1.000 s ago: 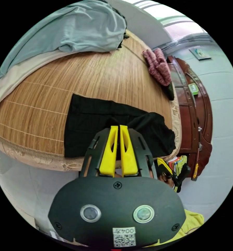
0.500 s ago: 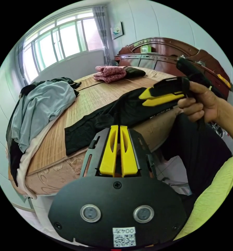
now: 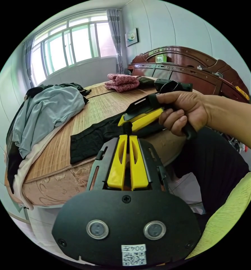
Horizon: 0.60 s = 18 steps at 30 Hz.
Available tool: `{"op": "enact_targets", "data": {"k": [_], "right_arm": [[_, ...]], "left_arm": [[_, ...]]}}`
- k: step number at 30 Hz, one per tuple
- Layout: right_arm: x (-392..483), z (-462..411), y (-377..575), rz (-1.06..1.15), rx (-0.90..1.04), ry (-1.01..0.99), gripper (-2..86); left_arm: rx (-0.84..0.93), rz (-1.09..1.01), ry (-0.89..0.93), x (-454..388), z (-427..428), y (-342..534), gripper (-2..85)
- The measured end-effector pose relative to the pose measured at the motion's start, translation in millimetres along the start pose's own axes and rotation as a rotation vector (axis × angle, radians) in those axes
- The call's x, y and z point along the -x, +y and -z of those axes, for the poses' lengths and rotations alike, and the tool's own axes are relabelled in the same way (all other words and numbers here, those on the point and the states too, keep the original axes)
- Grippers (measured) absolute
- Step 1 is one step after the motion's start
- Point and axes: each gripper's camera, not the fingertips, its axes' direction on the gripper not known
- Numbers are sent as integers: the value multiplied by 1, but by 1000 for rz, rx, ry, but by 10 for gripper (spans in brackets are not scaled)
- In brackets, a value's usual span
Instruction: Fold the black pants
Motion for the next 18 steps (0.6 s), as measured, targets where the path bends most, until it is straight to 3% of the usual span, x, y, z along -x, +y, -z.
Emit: {"op": "enact_targets", "data": {"k": [6,11,18], "right_arm": [[-4,-17,-27,-2,-2,62,20],[19,-13,-36,48,-71,-34,0],[131,-23,-44,301,-180,27,-4]], "left_arm": [[-18,35,-7,17,1,14,6],[-61,103,-20,50,10,23,7],[-200,298,27,130,31,15,8]]}}
